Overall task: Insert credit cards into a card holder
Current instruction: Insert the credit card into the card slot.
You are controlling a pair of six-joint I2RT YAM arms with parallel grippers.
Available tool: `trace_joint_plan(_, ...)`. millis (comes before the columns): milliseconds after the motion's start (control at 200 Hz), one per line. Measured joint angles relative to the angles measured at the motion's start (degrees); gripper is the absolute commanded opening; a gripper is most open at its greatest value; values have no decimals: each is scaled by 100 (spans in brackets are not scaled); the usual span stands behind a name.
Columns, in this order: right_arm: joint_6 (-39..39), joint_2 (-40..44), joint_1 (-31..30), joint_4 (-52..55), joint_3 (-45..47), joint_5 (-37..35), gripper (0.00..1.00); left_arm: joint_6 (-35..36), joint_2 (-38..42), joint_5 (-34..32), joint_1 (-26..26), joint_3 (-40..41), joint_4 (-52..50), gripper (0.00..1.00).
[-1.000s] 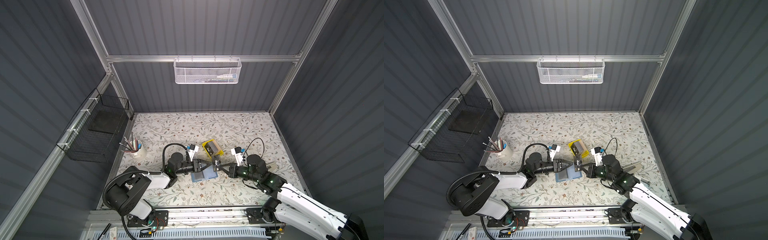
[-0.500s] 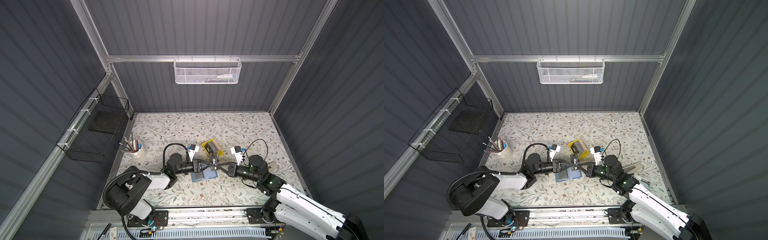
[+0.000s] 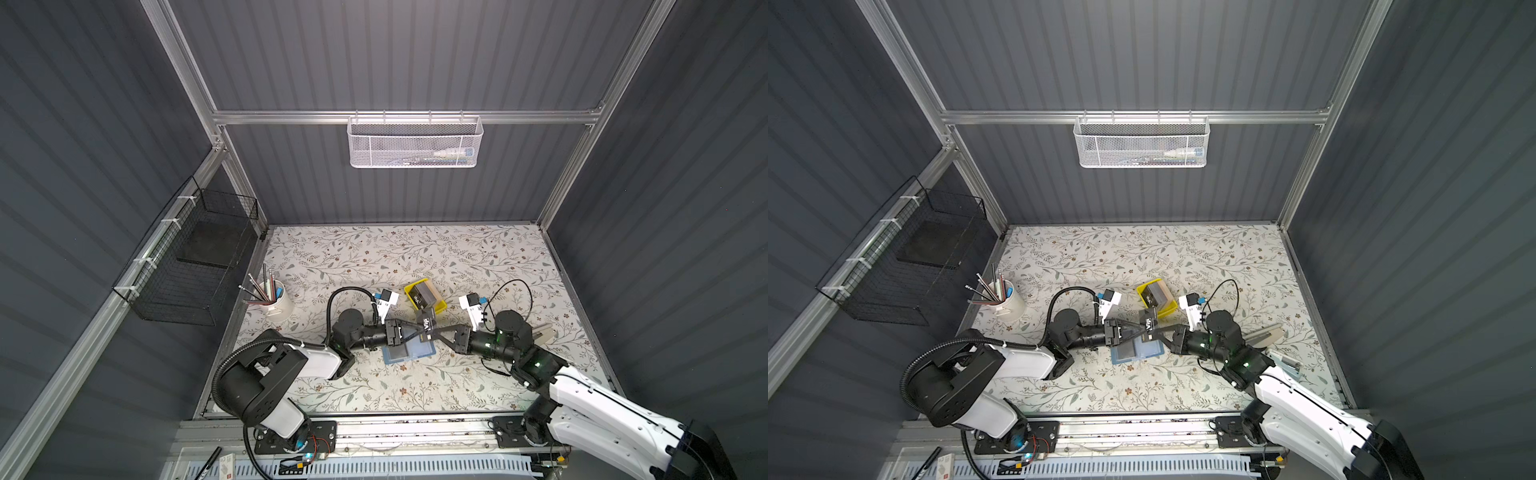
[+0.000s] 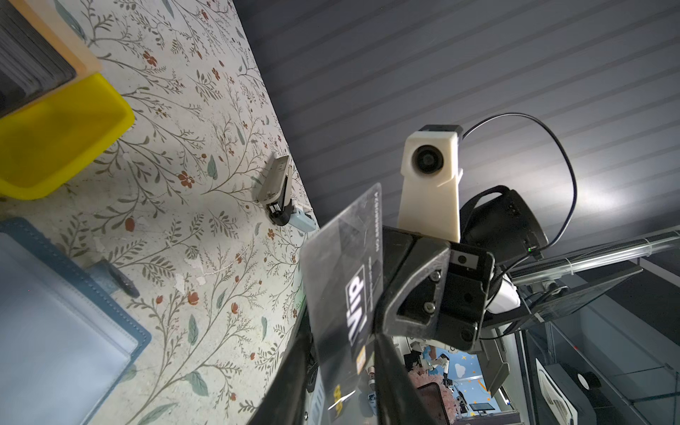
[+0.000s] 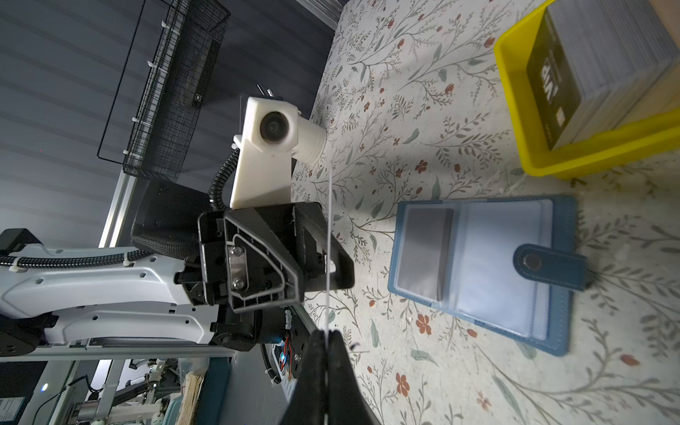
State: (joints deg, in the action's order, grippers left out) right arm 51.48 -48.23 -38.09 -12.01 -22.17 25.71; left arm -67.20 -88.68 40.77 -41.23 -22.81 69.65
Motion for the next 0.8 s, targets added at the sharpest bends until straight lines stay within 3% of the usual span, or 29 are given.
trace_joint_plan(540, 105, -140, 17, -267, 96, 2, 4, -170, -24, -28, 2, 4, 33, 7)
trace_joint_plan(801, 107, -186, 37, -177, 107, -83, 17, -127, -9, -37, 0, 4, 26, 1)
